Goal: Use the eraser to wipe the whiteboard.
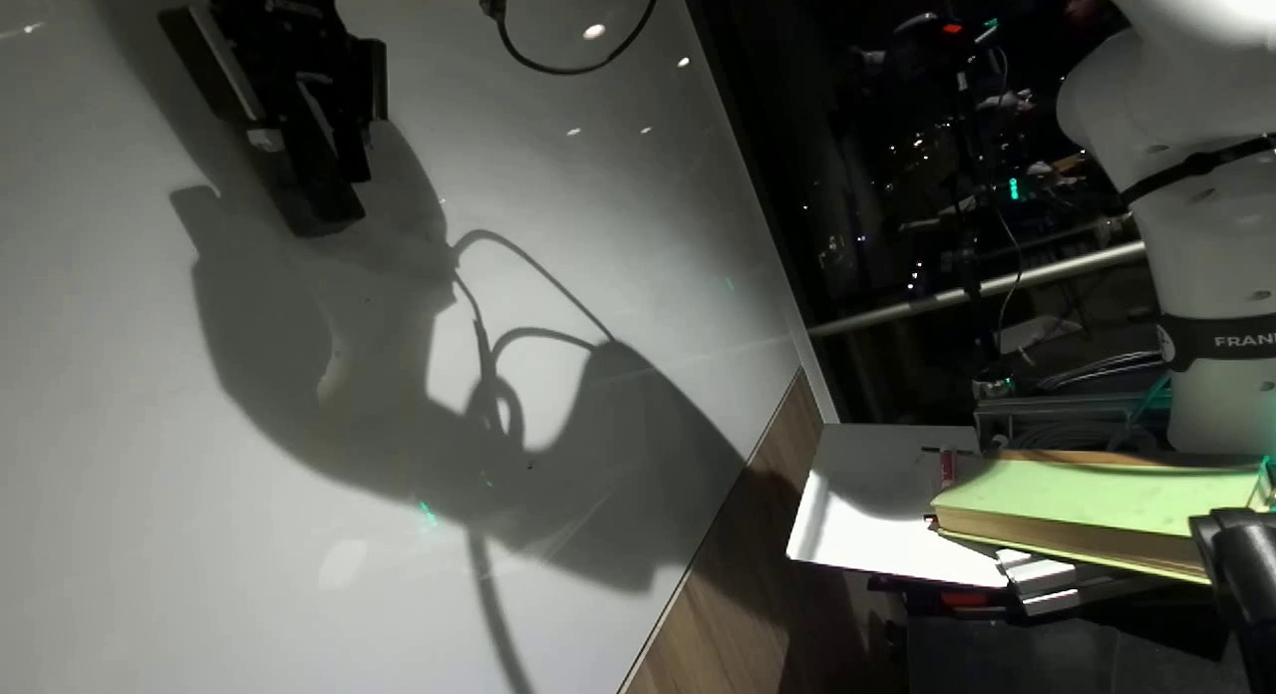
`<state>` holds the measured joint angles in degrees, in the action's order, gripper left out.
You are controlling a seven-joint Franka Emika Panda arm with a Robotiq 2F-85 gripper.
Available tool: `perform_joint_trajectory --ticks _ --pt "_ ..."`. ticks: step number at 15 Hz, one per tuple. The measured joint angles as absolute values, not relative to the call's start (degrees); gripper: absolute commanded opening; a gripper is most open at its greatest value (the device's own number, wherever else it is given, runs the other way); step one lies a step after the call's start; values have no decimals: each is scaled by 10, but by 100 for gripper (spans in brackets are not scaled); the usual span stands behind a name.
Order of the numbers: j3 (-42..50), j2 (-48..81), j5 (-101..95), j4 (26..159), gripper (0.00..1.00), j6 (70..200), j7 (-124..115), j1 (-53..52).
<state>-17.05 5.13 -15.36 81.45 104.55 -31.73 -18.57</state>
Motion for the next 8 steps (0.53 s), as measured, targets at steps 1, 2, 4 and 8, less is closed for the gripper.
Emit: perform_joint_trajectory --ticks 1,2,4,8 --pt "-171 52 -154 827 28 1052 -318 -186" --pt "-170 51 -154 845 28 1060 -318 -186" --pt "-167 51 -154 881 28 1075 -318 -183" --pt "-151 51 -153 906 28 1080 -318 -179"
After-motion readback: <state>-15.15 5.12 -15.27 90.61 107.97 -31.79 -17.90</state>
